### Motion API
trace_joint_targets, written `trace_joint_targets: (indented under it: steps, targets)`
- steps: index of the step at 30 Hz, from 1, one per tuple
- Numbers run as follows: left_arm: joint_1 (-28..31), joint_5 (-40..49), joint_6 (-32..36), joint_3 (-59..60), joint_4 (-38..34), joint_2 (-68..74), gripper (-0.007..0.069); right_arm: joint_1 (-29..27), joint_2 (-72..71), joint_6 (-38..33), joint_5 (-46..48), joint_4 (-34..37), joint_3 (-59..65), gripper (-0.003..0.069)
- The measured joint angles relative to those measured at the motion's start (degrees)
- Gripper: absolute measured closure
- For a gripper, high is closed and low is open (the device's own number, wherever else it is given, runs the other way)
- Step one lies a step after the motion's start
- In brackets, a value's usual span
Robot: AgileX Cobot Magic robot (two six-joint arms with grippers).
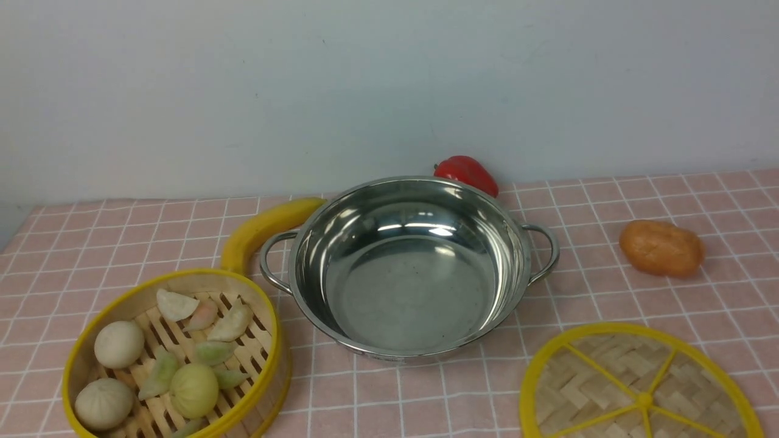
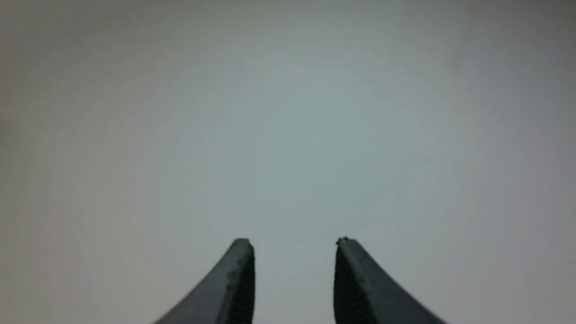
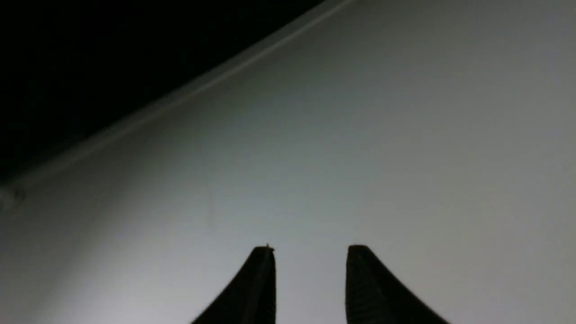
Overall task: Place the steamer in the pot on the pink tablecloth, and put the lid on the steamer.
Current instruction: 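Grasp the rim of the steamer basket holding the buns with the left gripper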
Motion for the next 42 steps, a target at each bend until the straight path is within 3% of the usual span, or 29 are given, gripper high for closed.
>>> trace_joint_targets:
  steps: [5, 6, 10, 11, 12, 13, 15, 20, 26, 29, 37, 42]
  targets:
    - [0.0, 15.6, 6.3, -9.1, 5.9, 7.9, 0.0382, 0.0, 7.6, 6.4, 19.7, -14.5, -10.0, 0.0419]
    - [0.1, 23.2, 5.5, -11.8, 7.1, 11.5, 0.0382, 0.0, 10.1, 9.9, 27.8, -17.5, -12.0, 0.0419]
    - [1.2, 36.2, -3.7, -16.1, 11.5, 18.7, 0.0382, 0.0, 13.8, 13.1, 39.3, -18.1, -13.2, 0.0419]
    - [2.1, 44.7, -11.7, -18.1, 16.9, 22.7, 0.0382, 0.0, 15.3, 12.7, 44.9, -17.0, -13.2, 0.0419]
    - [2.2, 45.6, -11.7, -18.1, 17.7, 22.7, 0.0382, 0.0, 15.6, 12.2, 46.2, -16.3, -13.2, 0.0419]
    - [3.3, 54.0, -20.3, -19.7, 25.1, 27.1, 0.0382, 0.0, 17.0, 10.0, 51.4, -14.4, -13.2, 0.0419]
    - [4.6, 61.0, -26.6, -20.4, 33.6, 30.9, 0.0382, 0.0, 18.7, 4.4, 57.5, -10.7, -13.3, 0.0419]
    - [6.1, 72.3, -33.7, -20.7, 46.8, 41.5, 0.0382, 0.0, 24.2, -13.7, 71.3, 0.8, -13.3, 0.0419]
    - [6.8, 72.3, -28.7, -21.0, 44.3, 55.8, 0.0382, 0.2, 30.3, -27.9, 80.1, 13.2, -13.3, 0.0419]
    - [8.0, 69.5, -25.9, -21.0, 43.5, 62.5, 0.0382, 1.9, 31.0, -31.1, 80.5, 15.1, -13.3, 0.0419]
    - [13.2, 62.4, -20.8, -21.1, 41.3, 77.1, 0.0382, 6.6, 30.9, -32.7, 80.6, 15.8, -13.3, 0.0419]
    - [13.8, 56.1, -14.1, -21.1, 34.2, 82.4, 0.0382, 6.9, 30.9, -32.7, 80.8, 15.8, -13.3, 0.0419]
